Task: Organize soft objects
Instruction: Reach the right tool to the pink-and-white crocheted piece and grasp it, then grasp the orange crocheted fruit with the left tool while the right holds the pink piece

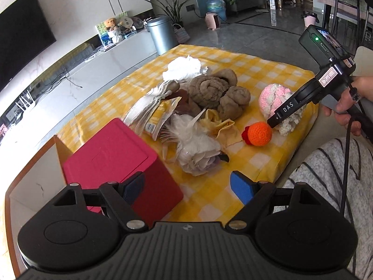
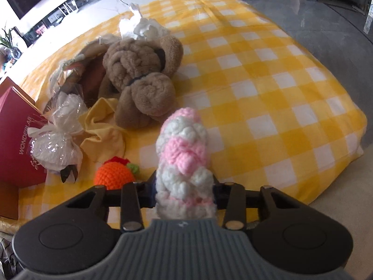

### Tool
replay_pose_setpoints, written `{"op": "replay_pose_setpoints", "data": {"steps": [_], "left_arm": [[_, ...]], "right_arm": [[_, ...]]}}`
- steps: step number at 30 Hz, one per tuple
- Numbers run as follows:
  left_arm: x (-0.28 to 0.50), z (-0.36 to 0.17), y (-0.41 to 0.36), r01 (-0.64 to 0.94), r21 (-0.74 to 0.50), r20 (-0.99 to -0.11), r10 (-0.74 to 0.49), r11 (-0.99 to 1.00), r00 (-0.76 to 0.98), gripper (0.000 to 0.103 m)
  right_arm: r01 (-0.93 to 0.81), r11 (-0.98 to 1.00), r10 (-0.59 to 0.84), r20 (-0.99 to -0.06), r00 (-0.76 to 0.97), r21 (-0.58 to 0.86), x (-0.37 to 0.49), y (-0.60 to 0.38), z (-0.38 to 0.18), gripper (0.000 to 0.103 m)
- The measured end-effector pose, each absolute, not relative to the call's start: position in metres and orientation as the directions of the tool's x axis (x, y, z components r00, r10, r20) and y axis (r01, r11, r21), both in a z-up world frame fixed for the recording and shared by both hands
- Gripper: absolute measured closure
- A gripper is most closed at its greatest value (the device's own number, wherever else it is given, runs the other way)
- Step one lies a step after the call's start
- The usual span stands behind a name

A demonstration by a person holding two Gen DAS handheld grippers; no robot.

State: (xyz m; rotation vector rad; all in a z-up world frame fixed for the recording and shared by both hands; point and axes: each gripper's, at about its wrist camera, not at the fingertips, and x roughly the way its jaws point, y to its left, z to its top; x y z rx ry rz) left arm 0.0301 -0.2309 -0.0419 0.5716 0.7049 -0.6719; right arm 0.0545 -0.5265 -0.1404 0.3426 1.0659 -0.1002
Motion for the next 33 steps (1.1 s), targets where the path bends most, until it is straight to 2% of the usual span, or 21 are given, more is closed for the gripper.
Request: {"op": "replay_pose_setpoints", "data": {"steps": [6,12,27,28,29,30,31,33], "left_arm": [[0.044,-0.059,-0.266,0.759,0.262,-0.754,-0.364,0.596,0.547,0.006],[0.061,-0.083,-0.301,0.83,0.222,-0.809,-0.378,0.512,0.45,0.006],[0.089,-0.118,-0.364,0.851,-0.073,-0.907,-0.39,0.521,0.161,0.009],[0.091,-0.12,-0.366,0.849,-0.088,-0.911,-0.387,0.522,0.143,0.012],[0.093,-0.123,-0.368,0.848,-0.11,-0.916,-0.385,0.519,0.117,0.027],[0.095,-0.125,-0.37,0.848,-0.133,-0.921,-0.38,0.513,0.085,0.036],[0.099,-0.127,-0.373,0.846,-0.158,-0.927,-0.371,0.509,0.051,0.052],[0.106,-0.13,-0.378,0.834,-0.182,-0.933,-0.36,0.52,0.021,0.054]], "right_arm": [[0.224,0.952,0.049,-0.826,0.561,0.208,0.047,-0.525,-0.142,0.072],[0.187,0.966,0.037,-0.811,0.584,0.178,0.042,-0.519,-0.145,0.072],[0.188,0.951,0.083,-0.787,0.611,0.247,0.035,-0.53,-0.149,0.072],[0.187,0.951,0.084,-0.786,0.612,0.247,0.035,-0.53,-0.149,0.072],[0.186,0.951,0.085,-0.785,0.613,0.248,0.035,-0.53,-0.149,0.072],[0.184,0.951,0.086,-0.785,0.614,0.249,0.035,-0.53,-0.149,0.072],[0.183,0.951,0.088,-0.784,0.614,0.25,0.035,-0.531,-0.149,0.072],[0.18,0.95,0.092,-0.783,0.615,0.253,0.034,-0.531,-0.149,0.072]]}}
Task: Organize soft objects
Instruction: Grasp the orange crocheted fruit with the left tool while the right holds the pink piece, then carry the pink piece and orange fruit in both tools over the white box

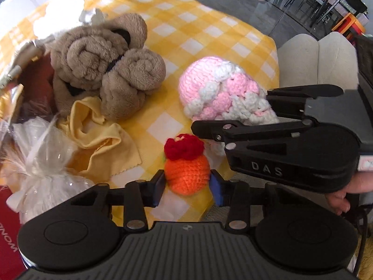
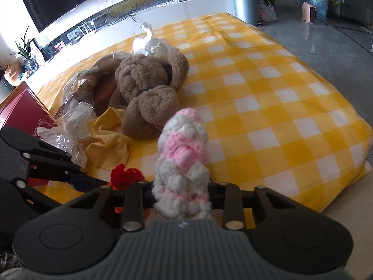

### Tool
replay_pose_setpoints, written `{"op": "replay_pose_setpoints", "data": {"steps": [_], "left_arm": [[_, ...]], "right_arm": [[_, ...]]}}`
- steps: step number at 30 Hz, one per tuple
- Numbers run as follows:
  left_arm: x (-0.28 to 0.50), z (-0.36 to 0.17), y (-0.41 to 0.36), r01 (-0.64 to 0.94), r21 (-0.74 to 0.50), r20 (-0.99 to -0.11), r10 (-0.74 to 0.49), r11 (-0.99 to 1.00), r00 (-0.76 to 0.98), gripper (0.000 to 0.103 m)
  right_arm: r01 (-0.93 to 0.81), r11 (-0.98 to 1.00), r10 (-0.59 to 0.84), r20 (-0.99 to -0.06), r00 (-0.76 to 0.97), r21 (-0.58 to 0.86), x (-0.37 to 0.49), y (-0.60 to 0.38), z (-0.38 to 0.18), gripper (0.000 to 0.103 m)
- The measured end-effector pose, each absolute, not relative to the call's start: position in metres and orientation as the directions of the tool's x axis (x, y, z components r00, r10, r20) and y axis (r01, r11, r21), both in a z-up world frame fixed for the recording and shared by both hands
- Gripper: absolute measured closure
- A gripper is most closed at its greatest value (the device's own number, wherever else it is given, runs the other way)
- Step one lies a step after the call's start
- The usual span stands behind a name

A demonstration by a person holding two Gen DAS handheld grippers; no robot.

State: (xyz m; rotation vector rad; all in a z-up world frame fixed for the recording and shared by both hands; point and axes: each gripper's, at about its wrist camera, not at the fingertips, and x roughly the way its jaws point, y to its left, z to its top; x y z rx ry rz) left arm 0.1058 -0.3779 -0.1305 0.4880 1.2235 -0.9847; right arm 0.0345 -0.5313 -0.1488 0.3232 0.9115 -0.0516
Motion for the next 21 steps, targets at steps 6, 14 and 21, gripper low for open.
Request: {"op": "replay_pose_setpoints", "data": {"steps": [6,14,21], "left_arm": [[0.103,-0.127,-0.38,0.842,-0.126,-0.936,-0.344,0.525,0.074,0.058],[0.101,-0.092,-0.348,0.843,-0.103,-0.913,-0.387,0.527,0.131,0.058],[0.106,-0.035,-0.289,0.793,-0.149,-0.849,-0.487,0.59,0.203,0.058]], "right_arm": [[0.191,0.944,0.099,-0.781,0.617,0.27,0.032,-0.535,-0.149,0.072],[0.195,0.95,0.067,-0.773,0.631,0.242,0.027,-0.531,-0.133,0.072],[0.195,0.961,0.025,-0.768,0.64,0.194,0.013,-0.518,-0.1,0.072]]}}
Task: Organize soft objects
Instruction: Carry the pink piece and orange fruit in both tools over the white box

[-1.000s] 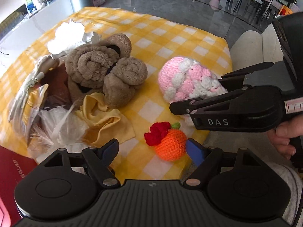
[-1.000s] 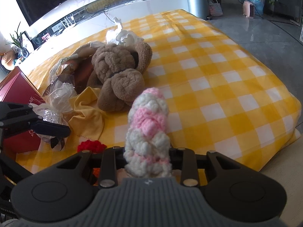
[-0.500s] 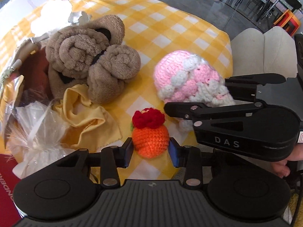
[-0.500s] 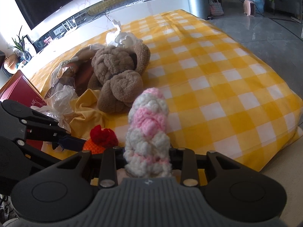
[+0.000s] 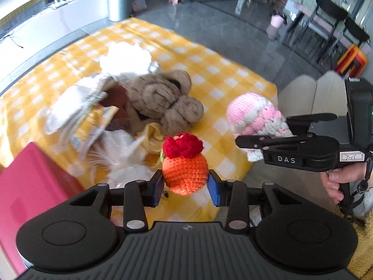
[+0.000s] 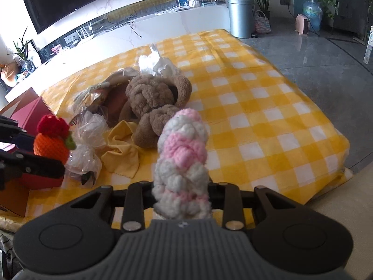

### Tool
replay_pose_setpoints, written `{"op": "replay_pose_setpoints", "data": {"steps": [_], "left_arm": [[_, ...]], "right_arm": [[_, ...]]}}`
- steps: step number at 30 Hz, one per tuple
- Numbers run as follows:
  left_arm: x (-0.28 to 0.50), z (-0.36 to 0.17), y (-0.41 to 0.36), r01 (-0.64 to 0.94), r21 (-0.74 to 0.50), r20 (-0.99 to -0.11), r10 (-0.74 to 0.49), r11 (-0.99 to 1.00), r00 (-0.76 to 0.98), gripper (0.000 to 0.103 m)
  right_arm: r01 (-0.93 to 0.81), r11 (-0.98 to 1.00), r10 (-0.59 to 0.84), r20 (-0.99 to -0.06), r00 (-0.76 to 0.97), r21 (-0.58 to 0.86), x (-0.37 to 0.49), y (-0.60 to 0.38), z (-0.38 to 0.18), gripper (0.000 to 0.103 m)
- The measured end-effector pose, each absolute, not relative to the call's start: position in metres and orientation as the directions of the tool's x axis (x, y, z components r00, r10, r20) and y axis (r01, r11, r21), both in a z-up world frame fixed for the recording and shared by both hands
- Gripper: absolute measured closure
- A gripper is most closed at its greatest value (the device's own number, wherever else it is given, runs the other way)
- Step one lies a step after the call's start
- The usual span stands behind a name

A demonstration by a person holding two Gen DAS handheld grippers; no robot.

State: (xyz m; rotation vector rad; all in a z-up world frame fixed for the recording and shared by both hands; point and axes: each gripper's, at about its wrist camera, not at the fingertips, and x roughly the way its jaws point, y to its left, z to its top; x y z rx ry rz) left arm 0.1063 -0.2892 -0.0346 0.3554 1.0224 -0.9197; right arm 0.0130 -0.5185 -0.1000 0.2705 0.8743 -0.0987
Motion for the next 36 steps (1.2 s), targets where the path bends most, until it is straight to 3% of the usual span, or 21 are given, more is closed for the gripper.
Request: {"op": "replay_pose_setpoints", "data": {"steps": [5,10,17,22,27,36], "left_arm": [[0.101,-0.006,-0.219,0.719,-0.205,-0.799,-0.538,0.664,0.269,0.058],[0.088,0.019,-0.144,0.582,-0.083,-0.763,-0.428,0.809,0.485,0.058],[0.071,0.037,-0.023,0.328,-0.141,-0.646,-0.338,0.934,0.685,0.058],[0.066,0.026,0.024,0.296,-0.062,-0.681,-0.258,0.953,0.686,0.058],[0.075,0.01,0.047,0.305,-0.124,-0.709,-0.299,0.944,0.638,0.058],[0.087,-0.019,0.051,0.306,-0.067,-0.782,-0.24,0.95,0.575,0.058]], "right_arm": [[0.18,0.969,-0.009,-0.698,0.716,0.171,-0.007,-0.493,-0.06,0.072],[0.083,0.984,0.034,-0.623,0.782,0.157,-0.016,-0.445,-0.014,0.072],[-0.157,0.967,0.241,-0.517,0.822,0.201,-0.011,-0.348,0.033,0.072],[-0.317,0.902,0.424,-0.464,0.778,0.292,0.011,-0.265,0.037,0.072],[-0.338,0.87,0.485,-0.509,0.711,0.358,0.047,-0.199,0.011,0.072],[-0.359,0.874,0.486,-0.611,0.624,0.328,0.075,-0.142,-0.036,0.072]]}}
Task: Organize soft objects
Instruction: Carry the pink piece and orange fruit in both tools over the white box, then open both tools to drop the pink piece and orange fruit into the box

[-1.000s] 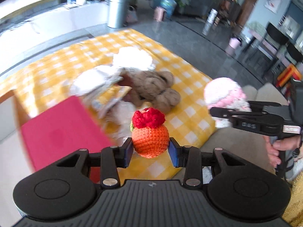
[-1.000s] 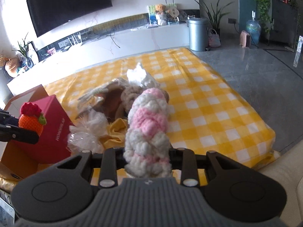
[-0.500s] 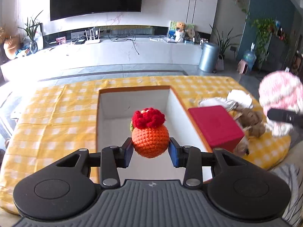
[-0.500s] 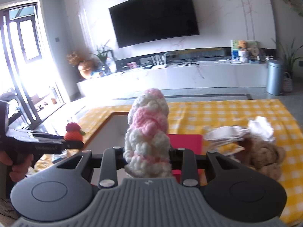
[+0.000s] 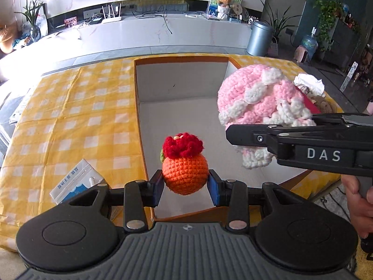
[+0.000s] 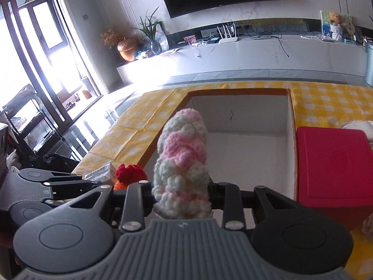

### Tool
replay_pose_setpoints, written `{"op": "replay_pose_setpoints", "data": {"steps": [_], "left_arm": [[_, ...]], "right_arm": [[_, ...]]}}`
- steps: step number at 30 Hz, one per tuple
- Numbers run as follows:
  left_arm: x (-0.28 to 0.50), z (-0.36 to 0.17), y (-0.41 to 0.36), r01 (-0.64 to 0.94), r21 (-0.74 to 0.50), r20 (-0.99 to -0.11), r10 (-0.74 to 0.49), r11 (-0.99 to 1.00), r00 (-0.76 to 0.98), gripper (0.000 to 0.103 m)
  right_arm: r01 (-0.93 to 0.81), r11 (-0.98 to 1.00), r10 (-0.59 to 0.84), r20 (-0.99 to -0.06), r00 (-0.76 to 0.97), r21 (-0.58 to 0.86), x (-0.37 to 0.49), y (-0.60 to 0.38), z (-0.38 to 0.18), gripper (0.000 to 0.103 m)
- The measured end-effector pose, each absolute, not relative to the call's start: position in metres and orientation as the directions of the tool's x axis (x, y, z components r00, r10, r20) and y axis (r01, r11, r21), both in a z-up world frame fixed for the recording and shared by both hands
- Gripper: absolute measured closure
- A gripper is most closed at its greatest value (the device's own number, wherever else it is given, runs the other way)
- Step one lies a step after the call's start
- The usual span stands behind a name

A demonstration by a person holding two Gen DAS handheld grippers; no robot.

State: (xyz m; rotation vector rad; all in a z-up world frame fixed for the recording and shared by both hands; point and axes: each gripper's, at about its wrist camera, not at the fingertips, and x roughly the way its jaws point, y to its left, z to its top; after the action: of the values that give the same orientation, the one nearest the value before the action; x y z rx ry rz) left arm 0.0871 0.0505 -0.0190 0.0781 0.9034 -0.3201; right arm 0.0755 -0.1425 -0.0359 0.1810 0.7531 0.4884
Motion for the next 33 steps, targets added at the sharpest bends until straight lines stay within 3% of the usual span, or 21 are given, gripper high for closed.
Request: {"op": "replay_pose_setpoints", "data": {"steps": [7,15,21,23,28,33], "left_arm": [[0.081,-0.03,0.037,0.319,0.008,-0.811,-0.18,0.948,0.556,0.058],[0.075,-0.028,0.045,0.306,0.005,-0.822,-0.17,0.952,0.543,0.057],[0.069,-0.016,0.055,0.318,-0.028,-0.817,-0.204,0.948,0.538,0.049],[0.063,-0.007,0.061,0.337,-0.058,-0.814,-0.24,0.94,0.528,0.037],[0.048,0.018,0.083,0.284,-0.072,-0.737,-0.243,0.956,0.63,0.029],[0.049,0.025,0.098,0.116,-0.07,-0.632,-0.134,0.991,0.763,0.019]], "right_arm": [[-0.355,0.879,0.474,-0.659,0.584,0.318,0.082,-0.139,-0.059,0.072],[-0.353,0.875,0.476,-0.722,0.501,0.332,0.111,-0.122,-0.079,0.072],[-0.383,0.874,0.461,-0.756,0.464,0.298,0.121,-0.107,-0.083,0.072],[-0.391,0.872,0.457,-0.777,0.434,0.294,0.126,-0.103,-0.086,0.072],[-0.432,0.858,0.45,-0.811,0.374,0.277,0.132,-0.087,-0.093,0.072],[-0.425,0.87,0.414,-0.837,0.358,0.249,0.132,-0.08,-0.093,0.07]]}}
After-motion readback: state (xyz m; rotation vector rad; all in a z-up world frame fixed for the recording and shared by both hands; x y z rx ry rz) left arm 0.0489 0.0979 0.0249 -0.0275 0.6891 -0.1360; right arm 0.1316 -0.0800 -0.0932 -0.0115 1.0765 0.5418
